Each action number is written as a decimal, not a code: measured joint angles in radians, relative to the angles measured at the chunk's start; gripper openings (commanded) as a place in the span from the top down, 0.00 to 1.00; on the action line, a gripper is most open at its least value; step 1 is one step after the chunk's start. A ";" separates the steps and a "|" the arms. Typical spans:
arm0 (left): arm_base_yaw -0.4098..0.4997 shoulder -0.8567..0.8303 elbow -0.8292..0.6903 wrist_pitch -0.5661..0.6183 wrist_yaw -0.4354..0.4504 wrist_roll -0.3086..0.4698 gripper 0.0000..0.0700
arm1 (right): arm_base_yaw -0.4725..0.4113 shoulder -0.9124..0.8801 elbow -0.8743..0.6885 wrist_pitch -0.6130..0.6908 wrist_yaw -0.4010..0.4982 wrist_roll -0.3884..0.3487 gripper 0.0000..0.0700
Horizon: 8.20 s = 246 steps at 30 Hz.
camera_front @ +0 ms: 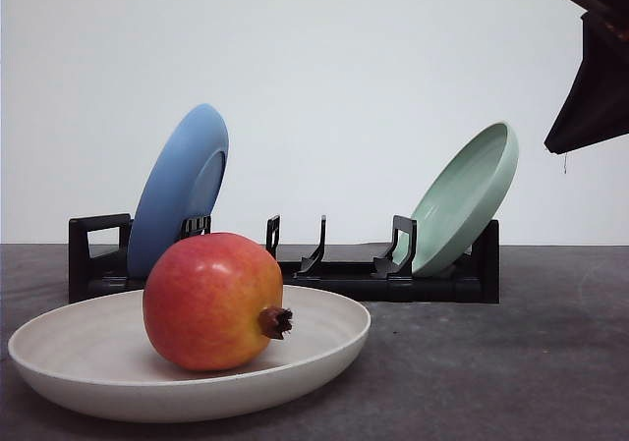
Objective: Place pomegranate in white plate
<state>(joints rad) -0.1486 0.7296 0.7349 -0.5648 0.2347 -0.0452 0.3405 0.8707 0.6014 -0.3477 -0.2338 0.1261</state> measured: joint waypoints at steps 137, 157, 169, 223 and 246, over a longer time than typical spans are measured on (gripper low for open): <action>0.146 -0.726 -0.713 0.391 -0.185 0.056 1.00 | -0.320 -0.867 -0.587 0.236 0.212 -0.124 0.98; 0.146 -0.726 -0.713 0.391 -0.185 0.056 1.00 | -0.320 -0.867 -0.587 0.236 0.212 -0.124 0.98; 0.146 -0.726 -0.713 0.391 -0.185 0.056 1.00 | -0.320 -0.867 -0.587 0.236 0.212 -0.124 0.98; 0.146 -0.726 -0.713 0.391 -0.185 0.056 1.00 | -0.320 -0.867 -0.587 0.236 0.212 -0.124 0.98; 0.146 -0.726 -0.713 0.391 -0.184 0.056 1.00 | -0.320 -0.867 -0.587 0.236 0.212 -0.124 0.98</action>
<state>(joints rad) -0.0021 0.0040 0.0216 -0.1738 0.0502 0.0105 0.0204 0.0032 0.0147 -0.1116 -0.0219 0.0025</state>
